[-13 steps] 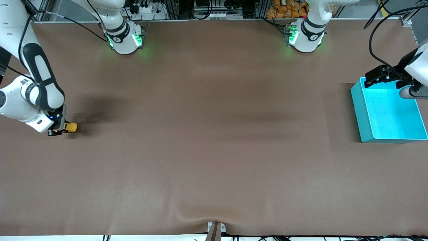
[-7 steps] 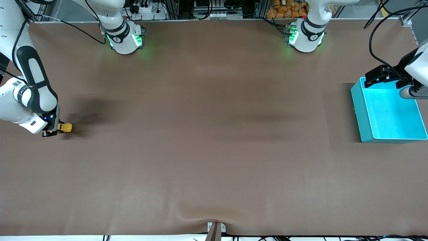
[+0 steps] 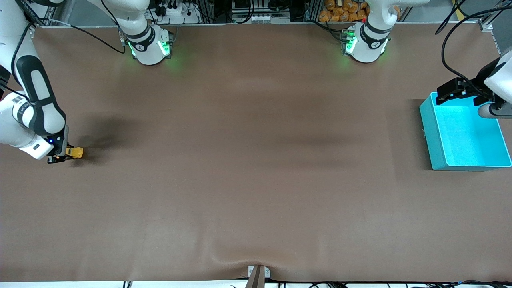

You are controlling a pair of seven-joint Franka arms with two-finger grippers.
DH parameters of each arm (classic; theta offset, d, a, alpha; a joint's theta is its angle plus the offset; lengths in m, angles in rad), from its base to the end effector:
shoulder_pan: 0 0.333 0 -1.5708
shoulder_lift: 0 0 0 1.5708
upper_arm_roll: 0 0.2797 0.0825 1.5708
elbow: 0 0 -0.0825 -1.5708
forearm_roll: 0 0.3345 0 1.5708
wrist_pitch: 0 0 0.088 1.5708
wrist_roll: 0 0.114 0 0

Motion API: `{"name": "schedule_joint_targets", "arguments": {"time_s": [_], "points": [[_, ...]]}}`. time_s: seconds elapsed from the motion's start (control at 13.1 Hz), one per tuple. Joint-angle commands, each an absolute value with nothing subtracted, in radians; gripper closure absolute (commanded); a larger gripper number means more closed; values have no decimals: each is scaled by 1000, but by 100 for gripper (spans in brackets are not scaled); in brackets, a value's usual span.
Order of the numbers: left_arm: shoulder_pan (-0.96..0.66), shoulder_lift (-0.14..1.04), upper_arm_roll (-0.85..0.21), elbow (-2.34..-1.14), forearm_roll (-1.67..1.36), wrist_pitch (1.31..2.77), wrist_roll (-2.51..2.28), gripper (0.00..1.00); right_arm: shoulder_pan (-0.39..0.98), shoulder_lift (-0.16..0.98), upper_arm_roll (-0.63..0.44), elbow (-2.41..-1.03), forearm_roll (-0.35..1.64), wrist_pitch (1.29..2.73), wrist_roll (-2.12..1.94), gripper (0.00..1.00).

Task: Wind and store yellow beetle car
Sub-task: 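Keep pulling the car backward along the table with the right gripper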

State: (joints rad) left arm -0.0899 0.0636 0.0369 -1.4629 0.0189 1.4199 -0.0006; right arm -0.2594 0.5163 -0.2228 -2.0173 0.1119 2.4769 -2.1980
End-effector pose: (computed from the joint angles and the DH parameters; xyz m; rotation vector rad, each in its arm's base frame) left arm 0.5054 -0.0250 0.5815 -3.1122 0.0786 0.1651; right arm 0.4891 -0.2553 0.1960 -2.1087 -2.2873 0.0792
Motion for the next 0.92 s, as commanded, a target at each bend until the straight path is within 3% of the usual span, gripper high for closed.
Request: {"name": "schedule_joint_targets", "arguments": {"time_s": [0.0, 0.84], "points": [[-86, 64, 35, -1456, 9, 1425, -15, 0, -304, 627, -210, -1954, 133, 2485, -2264, 69], [-86, 66, 35, -1456, 9, 1425, -15, 0, -365, 646, -210, -1915, 132, 2461, -2292, 68]]}}
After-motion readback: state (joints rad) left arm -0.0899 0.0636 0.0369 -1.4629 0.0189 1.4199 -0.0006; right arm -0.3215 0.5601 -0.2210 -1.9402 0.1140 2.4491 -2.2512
